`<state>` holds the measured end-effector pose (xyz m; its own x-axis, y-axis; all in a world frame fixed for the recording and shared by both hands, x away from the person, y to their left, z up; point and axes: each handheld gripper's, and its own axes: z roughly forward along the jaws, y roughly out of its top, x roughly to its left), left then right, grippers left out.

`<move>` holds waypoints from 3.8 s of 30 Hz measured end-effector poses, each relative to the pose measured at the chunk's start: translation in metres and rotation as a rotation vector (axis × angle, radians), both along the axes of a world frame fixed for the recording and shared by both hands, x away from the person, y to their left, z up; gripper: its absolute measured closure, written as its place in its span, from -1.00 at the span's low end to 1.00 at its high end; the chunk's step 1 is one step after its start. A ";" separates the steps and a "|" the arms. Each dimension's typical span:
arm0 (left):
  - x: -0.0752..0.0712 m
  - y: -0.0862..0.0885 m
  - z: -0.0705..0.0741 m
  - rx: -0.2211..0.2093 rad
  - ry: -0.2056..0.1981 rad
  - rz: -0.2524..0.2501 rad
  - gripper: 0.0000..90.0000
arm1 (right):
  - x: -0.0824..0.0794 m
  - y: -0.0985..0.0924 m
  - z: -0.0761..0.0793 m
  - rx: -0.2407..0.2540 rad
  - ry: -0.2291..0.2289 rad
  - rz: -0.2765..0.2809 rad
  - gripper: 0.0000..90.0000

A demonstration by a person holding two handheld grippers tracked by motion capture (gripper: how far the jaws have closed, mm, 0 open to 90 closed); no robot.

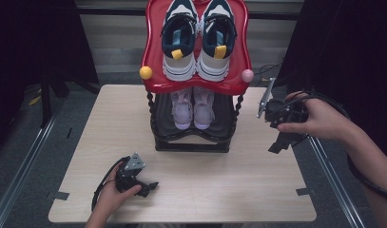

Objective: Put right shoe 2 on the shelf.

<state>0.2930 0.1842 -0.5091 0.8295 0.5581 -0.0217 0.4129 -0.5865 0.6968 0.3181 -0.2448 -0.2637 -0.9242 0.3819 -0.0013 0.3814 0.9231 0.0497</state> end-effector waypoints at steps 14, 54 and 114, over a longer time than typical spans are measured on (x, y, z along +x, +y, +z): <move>0.000 0.000 0.000 0.000 0.000 0.000 -1.00 | -0.003 -0.002 -0.022 0.011 0.013 -0.018 -0.68; 0.000 0.000 0.000 -0.004 -0.001 0.005 -1.00 | -0.009 -0.010 -0.127 0.110 0.012 -0.092 -0.68; -0.001 0.000 0.000 0.002 -0.003 0.009 -1.00 | -0.047 -0.045 -0.226 0.415 -0.192 -0.249 -0.74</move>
